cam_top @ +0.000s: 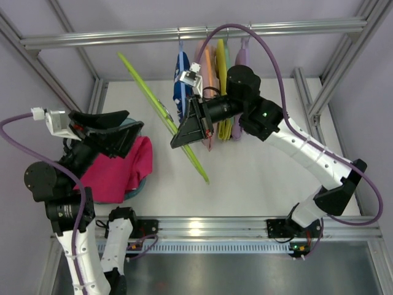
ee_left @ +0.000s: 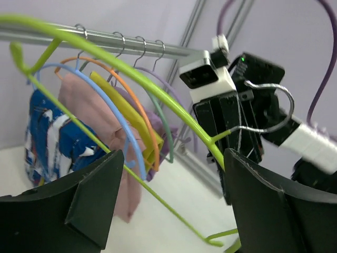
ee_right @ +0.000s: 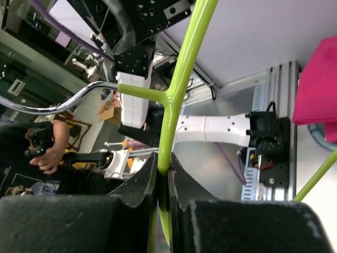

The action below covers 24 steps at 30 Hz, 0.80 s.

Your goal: Remove the trousers from the hanger

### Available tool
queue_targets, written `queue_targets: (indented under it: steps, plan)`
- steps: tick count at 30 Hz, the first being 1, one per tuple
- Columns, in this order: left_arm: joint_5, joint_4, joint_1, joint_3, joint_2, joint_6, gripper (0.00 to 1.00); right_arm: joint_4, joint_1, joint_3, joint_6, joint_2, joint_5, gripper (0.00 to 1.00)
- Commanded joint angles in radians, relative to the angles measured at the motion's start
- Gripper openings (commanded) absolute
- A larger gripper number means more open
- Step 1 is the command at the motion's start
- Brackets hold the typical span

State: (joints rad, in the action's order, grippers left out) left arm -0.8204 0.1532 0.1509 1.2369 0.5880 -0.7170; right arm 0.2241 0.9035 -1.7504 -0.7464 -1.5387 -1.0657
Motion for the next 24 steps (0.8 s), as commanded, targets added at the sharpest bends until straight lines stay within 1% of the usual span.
queue_targets:
  steps: [1, 2, 3, 4, 6, 8, 13, 18, 21, 22, 24]
  plan:
    - [0.098, -0.009, 0.033, 0.029, 0.030, -0.310, 0.81, -0.118, 0.026, -0.072, 0.051, -0.011, 0.030, 0.00]
    - [0.102, -0.009, 0.053, 0.050, 0.038, -0.341, 0.81, -0.114, 0.034, -0.077, 0.061, -0.015, 0.027, 0.00]
    - [0.110, -0.030, 0.062, 0.059, 0.048, -0.405, 0.79, -0.115, 0.040, -0.077, 0.082, -0.018, 0.029, 0.00]
    - [0.110, -0.044, 0.067, 0.067, 0.067, -0.433, 0.73, -0.109, 0.057, -0.077, 0.097, -0.018, 0.032, 0.00]
    - [0.118, -0.052, 0.087, 0.082, 0.084, -0.519, 0.66, -0.094, 0.075, -0.081, 0.149, -0.021, 0.048, 0.00]
    - [0.116, -0.053, 0.105, 0.087, 0.105, -0.570, 0.64, -0.054, 0.097, -0.106, 0.185, -0.029, 0.059, 0.00]
    - [0.112, -0.063, 0.116, 0.072, 0.122, -0.605, 0.61, -0.039, 0.115, -0.149, 0.206, -0.070, 0.059, 0.00]
    - [0.112, -0.063, 0.116, 0.067, 0.122, -0.636, 0.47, -0.037, 0.141, -0.181, 0.211, -0.122, 0.050, 0.00]
    - [0.098, -0.092, 0.116, 0.065, 0.121, -0.641, 0.48, -0.066, 0.155, -0.184, 0.173, -0.155, 0.047, 0.00]
    - [0.095, -0.093, 0.116, 0.055, 0.118, -0.642, 0.50, -0.101, 0.156, -0.184, 0.153, -0.162, 0.044, 0.00]
    - [0.086, -0.093, 0.116, 0.044, 0.110, -0.642, 0.49, -0.123, 0.156, -0.195, 0.133, -0.175, 0.044, 0.00]
